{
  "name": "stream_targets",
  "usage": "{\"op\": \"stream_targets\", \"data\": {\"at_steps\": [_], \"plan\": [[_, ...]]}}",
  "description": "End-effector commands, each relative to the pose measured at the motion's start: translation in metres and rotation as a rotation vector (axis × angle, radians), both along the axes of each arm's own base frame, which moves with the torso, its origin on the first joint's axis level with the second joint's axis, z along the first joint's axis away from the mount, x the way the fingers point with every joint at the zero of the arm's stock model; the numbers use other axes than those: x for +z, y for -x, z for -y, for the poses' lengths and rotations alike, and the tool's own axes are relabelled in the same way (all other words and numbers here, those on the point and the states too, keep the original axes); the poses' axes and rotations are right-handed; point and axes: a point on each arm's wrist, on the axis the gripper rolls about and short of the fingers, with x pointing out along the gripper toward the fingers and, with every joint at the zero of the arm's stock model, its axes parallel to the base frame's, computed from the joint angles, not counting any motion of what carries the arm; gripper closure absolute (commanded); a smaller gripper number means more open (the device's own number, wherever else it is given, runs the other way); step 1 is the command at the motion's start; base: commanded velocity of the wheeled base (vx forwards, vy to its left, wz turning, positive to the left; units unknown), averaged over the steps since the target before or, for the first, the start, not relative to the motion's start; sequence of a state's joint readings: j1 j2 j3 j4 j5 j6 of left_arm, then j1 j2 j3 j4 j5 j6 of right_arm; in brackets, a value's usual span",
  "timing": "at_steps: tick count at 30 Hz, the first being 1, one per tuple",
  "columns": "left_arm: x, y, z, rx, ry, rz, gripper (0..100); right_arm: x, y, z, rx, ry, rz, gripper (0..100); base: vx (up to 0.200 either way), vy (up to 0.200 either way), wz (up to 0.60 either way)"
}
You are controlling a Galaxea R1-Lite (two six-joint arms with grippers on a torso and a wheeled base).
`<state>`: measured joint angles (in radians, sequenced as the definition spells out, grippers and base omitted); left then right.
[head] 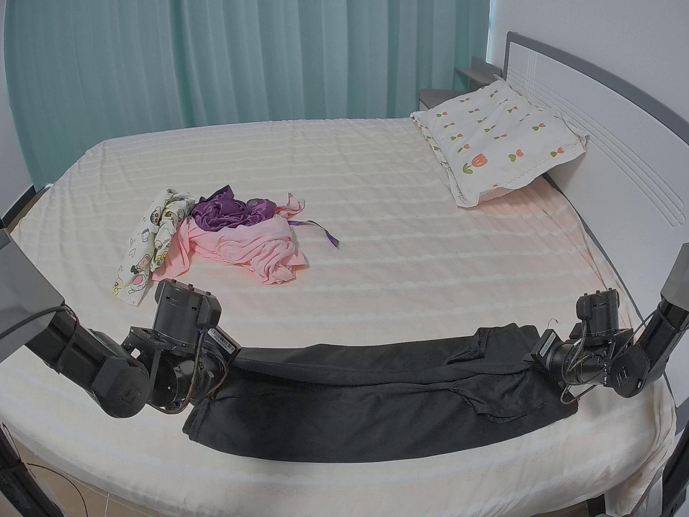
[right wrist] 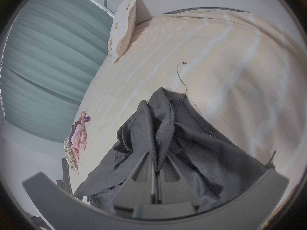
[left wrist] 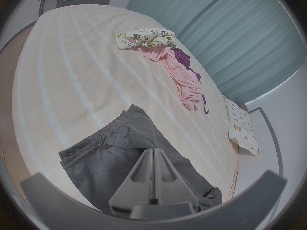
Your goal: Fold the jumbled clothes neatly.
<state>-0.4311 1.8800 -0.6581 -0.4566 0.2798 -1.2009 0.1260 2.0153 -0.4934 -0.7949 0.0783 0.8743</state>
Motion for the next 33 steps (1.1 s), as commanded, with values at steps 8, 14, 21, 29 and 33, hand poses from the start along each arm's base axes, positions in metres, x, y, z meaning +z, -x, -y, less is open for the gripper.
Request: {"op": "stream_targets", "data": {"at_steps": [8,14,21,29,33], "plan": [[0.003,0.001,-0.001,0.001,0.002,0.007,100,0.01,0.011,0.01,0.011,0.038,0.021,100,0.0,0.0,0.0],[0.007,-0.004,-0.008,0.027,0.002,0.025,100,0.015,0.006,0.009,0.026,0.018,0.057,100,0.0,0.0,0.0],[0.01,-0.014,-0.023,0.055,-0.025,0.04,100,0.024,-0.006,0.009,0.025,0.017,0.106,100,0.0,0.0,0.0],[0.014,-0.015,-0.022,0.044,-0.033,0.054,100,0.02,-0.007,0.011,0.028,0.012,0.092,100,0.0,0.0,0.0],[0.012,-0.015,-0.022,0.041,-0.035,0.046,100,0.015,-0.003,0.012,0.028,0.017,0.067,100,0.0,0.0,0.0]]}}
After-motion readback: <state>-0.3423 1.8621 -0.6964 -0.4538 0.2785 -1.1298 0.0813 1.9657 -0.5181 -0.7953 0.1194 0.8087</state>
